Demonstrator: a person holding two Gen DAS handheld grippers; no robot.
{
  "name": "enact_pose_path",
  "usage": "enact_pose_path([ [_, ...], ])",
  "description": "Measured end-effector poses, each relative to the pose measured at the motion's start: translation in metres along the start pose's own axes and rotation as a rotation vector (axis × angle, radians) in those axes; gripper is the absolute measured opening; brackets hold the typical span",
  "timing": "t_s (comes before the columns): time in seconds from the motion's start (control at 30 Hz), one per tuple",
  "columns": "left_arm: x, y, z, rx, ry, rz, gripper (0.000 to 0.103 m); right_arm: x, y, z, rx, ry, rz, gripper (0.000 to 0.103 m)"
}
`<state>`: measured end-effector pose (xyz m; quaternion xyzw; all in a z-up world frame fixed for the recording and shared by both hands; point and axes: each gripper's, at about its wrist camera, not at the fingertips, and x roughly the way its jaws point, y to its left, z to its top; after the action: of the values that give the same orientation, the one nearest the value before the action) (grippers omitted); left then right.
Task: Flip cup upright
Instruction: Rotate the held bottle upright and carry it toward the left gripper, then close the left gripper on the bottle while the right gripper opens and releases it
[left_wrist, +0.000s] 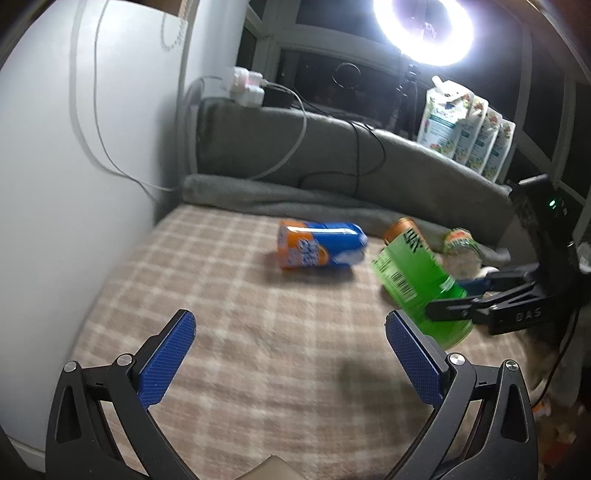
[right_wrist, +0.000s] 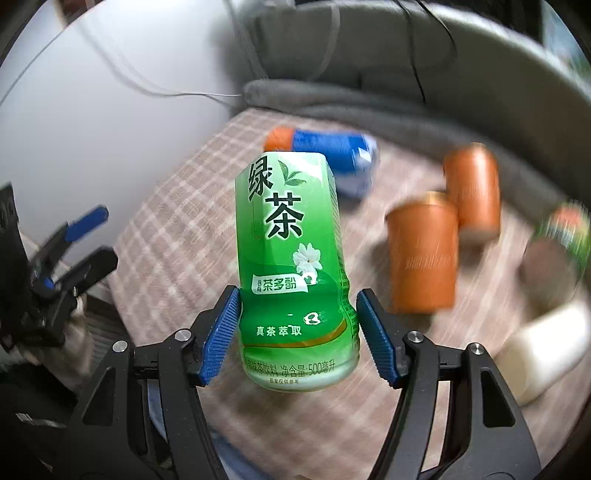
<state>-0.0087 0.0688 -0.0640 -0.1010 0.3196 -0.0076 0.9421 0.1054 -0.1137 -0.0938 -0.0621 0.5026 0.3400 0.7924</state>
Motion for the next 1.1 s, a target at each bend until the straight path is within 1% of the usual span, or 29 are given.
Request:
enact_pose_path([
  [0.1, 0.005, -0.003, -0.003, -0.017, 0.040, -0.043, 0.102, 0.010, -0.017, -0.016, 0.163, 0.032, 0.071, 0.067],
  [0.17, 0.009, -0.004, -0.006, -0.044, 0.073, -0.083, 0.100, 0.016, -0.026, -0.025, 0.231, 0.043, 0.104, 0.067],
  [0.2, 0.013, -0.004, -0.006, -0.059, 0.094, -0.101, 0.098, 0.018, -0.029, -0.029, 0.255, 0.043, 0.112, 0.067],
  [0.3, 0.024, -0.008, -0.008, -0.088, 0.139, -0.138, 0.098, 0.019, -0.035, -0.040, 0.319, 0.045, 0.150, 0.068],
  [0.43, 0.033, -0.016, -0.007, -0.090, 0.174, -0.169, 0.098, 0.022, -0.035, -0.049, 0.385, 0.050, 0.187, 0.068],
  [0.67, 0.047, -0.022, -0.003, -0.121, 0.229, -0.227, 0.098, 0.022, -0.034, -0.049, 0.393, 0.046, 0.188, 0.070],
  [0.73, 0.052, -0.022, -0.003, -0.136, 0.249, -0.247, 0.097, 0.022, -0.032, -0.048, 0.376, 0.041, 0.181, 0.076],
  [0.77, 0.055, -0.022, -0.003, -0.150, 0.264, -0.258, 0.096, 0.019, -0.031, -0.047, 0.368, 0.034, 0.178, 0.077],
  [0.9, 0.065, -0.019, -0.004, -0.208, 0.313, -0.299, 0.095, 0.001, -0.023, -0.047, 0.312, -0.022, 0.145, 0.078],
  [1.0, 0.072, -0.017, -0.007, -0.265, 0.355, -0.339, 0.091, -0.023, -0.021, -0.052, 0.282, -0.091, 0.107, 0.078],
  [1.1, 0.079, -0.018, -0.009, -0.321, 0.389, -0.365, 0.090, -0.049, -0.022, -0.061, 0.270, -0.164, 0.062, 0.078],
])
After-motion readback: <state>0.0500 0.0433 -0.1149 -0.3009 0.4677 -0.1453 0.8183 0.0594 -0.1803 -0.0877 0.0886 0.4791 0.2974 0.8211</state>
